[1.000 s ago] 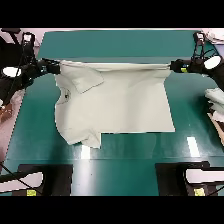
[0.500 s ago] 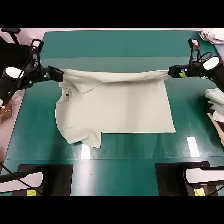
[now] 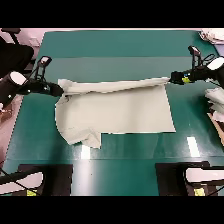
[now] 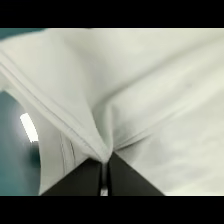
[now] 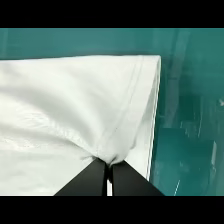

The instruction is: Fold the shirts.

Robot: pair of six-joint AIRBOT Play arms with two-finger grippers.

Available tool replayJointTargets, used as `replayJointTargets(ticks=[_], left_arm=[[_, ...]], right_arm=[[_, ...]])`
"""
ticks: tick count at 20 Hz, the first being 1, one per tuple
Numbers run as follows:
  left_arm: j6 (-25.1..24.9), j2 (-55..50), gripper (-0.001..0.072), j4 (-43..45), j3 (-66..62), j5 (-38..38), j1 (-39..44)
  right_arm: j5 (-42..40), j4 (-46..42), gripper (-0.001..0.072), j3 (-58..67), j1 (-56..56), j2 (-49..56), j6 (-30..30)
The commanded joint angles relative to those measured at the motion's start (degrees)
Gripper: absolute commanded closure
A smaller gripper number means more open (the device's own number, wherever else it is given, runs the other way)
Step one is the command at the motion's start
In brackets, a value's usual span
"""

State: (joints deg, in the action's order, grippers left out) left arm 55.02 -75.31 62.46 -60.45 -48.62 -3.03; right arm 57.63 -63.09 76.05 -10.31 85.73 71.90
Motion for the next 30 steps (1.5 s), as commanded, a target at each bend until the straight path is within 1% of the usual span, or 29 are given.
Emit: replayJointTargets(ticks=[1, 4, 9, 11, 14, 17, 21, 30], left_arm=[[1.11, 0.02, 0.0681, 1.18, 2.45, 0.55, 0.00], [1.14, 0.00, 0.0682, 1.18, 2.49, 1.68, 0.00], [1.11, -1.31, 0.0681, 1.46, 2.62, 2.95, 0.02], [1.36, -2.43, 0.0680, 1.38, 2.67, 1.90, 0.02], [2.14, -4.20, 0.0680, 1.01, 2.67, -0.66, 0.02], [2.14, -4.63, 0.0680, 0.09, 2.75, -2.27, 0.02], [2.16, -4.63, 0.0680, 0.13, 2.75, -2.29, 0.02], [1.97, -4.61, 0.0680, 1.36, 2.75, -2.93, 0.02]], right_arm=[[2.86, -0.09, 0.0693, -0.02, -0.24, 0.33, 1.20], [4.31, -0.11, 0.0693, -0.13, -0.24, 2.21, 1.33], [6.62, -0.17, 0.0693, -0.13, -0.24, 5.51, 3.78], [7.67, -0.22, 0.0693, -0.13, -0.31, 6.38, 3.93], [8.07, -3.43, 0.0693, -0.13, -0.22, 6.56, 6.73], [8.90, -4.44, 0.0693, -0.13, -0.24, 6.58, 6.73], [10.56, -4.20, 0.0692, -0.13, 0.02, 7.80, 6.73], [10.45, -4.46, 0.0691, -0.09, -0.55, 8.07, 6.45]])
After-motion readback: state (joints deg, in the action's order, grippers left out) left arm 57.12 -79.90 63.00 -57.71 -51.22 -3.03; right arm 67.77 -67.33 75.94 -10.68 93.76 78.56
